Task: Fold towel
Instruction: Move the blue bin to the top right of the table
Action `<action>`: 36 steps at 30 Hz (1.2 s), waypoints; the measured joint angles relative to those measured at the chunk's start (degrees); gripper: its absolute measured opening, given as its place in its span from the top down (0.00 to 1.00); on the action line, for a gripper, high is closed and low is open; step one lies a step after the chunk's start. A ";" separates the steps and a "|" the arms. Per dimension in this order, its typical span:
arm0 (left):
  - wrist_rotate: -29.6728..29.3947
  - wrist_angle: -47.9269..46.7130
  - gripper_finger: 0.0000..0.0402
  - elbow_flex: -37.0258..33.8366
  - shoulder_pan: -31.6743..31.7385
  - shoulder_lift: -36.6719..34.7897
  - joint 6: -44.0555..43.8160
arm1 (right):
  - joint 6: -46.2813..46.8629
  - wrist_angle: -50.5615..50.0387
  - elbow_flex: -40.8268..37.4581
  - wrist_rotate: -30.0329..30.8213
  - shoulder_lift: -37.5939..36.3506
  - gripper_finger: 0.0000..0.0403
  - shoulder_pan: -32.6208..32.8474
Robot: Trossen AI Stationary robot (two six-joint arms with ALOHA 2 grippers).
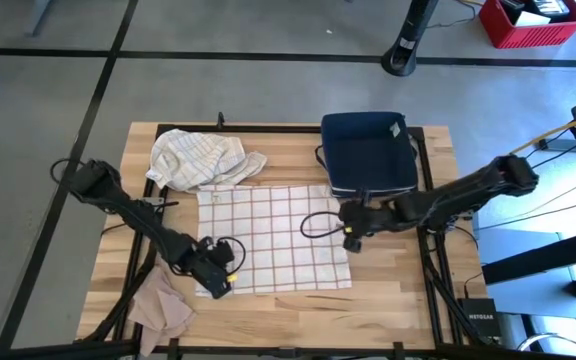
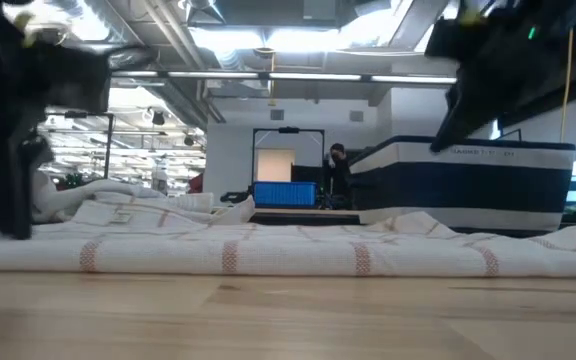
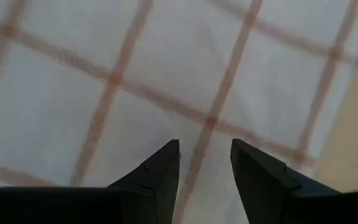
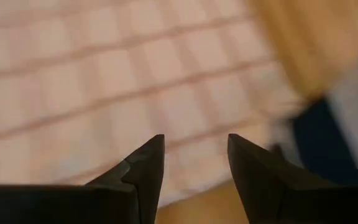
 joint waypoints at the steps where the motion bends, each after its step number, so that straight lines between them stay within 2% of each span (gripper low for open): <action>1: 0.96 0.07 0.66 0.02 -0.24 0.93 -0.88 | -0.16 -0.85 -0.17 2.73 1.15 0.56 -0.79; 5: 4.24 1.53 0.66 0.36 -2.08 3.17 -5.38 | -1.66 -2.58 -0.22 8.30 3.76 0.56 -3.90; 11: 5.61 3.53 0.66 0.23 -6.27 3.50 -8.24 | -1.32 -7.06 -0.17 9.76 3.88 0.56 -8.52; 13: 6.08 4.28 0.66 0.22 -7.24 3.57 -8.23 | -1.18 -7.57 -0.08 7.66 3.60 0.56 -9.27; 16: 6.16 4.22 0.66 0.20 -7.88 3.57 -8.50 | -0.62 -7.41 1.38 -0.47 3.55 0.56 -8.87; 20: 6.55 4.07 0.66 0.07 -8.05 2.26 -7.80 | 1.40 -5.03 3.95 -16.32 3.53 0.56 -4.58; 23: 7.04 2.61 0.66 -0.26 -7.33 0.00 -6.92 | 1.94 0.26 4.07 -21.91 3.54 0.56 0.98; 25: 6.34 2.75 0.66 -0.30 -6.92 -1.62 -6.57 | 2.22 3.95 4.08 -21.96 4.28 0.56 4.91; 29: 3.51 2.93 0.66 -0.17 -5.88 -3.53 -4.07 | 1.70 10.56 4.07 -18.40 8.57 0.56 10.95; 36: 3.36 1.77 0.66 -0.15 -4.30 -2.38 -3.12 | 1.06 16.77 4.05 -20.25 21.62 0.56 15.30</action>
